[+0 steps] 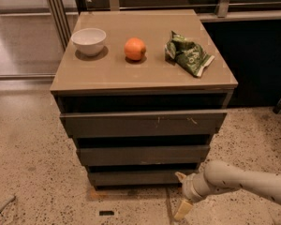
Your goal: Open bottom drawer
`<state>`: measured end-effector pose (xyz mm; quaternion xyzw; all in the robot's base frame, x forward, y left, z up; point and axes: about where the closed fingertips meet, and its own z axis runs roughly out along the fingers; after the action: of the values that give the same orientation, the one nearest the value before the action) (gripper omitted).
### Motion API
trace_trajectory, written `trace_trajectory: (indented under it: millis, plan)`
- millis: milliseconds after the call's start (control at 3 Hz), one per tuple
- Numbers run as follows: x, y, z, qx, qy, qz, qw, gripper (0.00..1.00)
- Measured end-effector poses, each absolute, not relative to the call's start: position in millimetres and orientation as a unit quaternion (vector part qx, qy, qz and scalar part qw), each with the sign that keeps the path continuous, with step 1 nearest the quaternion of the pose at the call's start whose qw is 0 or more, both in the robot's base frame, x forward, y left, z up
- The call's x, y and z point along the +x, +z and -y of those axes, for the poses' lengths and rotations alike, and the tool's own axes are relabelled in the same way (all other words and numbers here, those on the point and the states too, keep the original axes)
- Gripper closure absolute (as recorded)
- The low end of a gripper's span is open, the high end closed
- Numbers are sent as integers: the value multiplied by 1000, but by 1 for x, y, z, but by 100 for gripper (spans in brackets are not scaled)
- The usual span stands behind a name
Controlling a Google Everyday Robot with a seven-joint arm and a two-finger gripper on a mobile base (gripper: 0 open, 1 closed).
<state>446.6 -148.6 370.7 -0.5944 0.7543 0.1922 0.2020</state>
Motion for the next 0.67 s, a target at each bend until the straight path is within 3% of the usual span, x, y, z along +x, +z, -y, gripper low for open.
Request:
trace_trajectory:
  millis: [667]
  plan:
    - [464,306,140,-596,194,-748,219,0]
